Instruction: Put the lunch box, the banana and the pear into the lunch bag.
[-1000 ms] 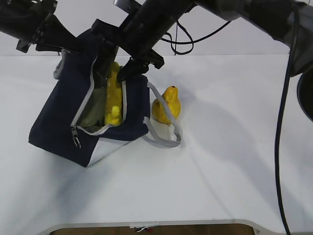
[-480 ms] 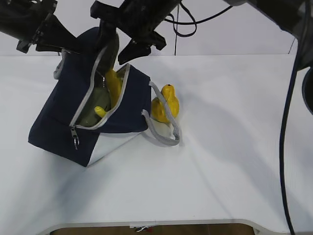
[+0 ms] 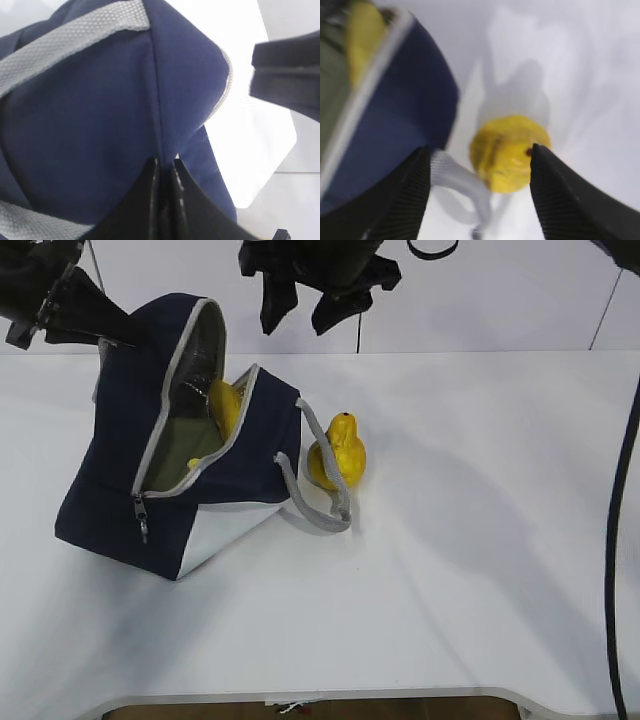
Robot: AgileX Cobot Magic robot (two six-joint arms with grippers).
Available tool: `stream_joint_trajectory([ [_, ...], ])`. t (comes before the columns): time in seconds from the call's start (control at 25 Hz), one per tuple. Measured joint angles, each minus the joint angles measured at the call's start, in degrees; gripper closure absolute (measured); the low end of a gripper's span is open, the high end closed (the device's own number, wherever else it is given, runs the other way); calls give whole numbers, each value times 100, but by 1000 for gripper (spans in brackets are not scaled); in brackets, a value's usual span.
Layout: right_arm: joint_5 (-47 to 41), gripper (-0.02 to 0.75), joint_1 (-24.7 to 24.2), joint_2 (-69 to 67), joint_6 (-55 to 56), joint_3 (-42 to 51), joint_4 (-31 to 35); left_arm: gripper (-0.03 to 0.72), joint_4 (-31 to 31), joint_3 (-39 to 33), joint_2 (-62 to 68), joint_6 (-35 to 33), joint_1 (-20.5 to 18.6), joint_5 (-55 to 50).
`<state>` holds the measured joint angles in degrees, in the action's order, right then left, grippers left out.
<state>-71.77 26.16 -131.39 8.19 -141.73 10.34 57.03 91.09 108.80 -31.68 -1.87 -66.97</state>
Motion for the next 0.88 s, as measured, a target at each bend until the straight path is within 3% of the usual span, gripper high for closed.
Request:
stream_joint_trajectory([
  [0.48, 0, 237, 0, 22, 0, 1192, -1166, 688, 0, 0, 0, 0, 0, -55],
  [0.88, 10, 237, -145, -128, 147, 1197, -1158, 688, -98, 0, 0, 0, 0, -68],
])
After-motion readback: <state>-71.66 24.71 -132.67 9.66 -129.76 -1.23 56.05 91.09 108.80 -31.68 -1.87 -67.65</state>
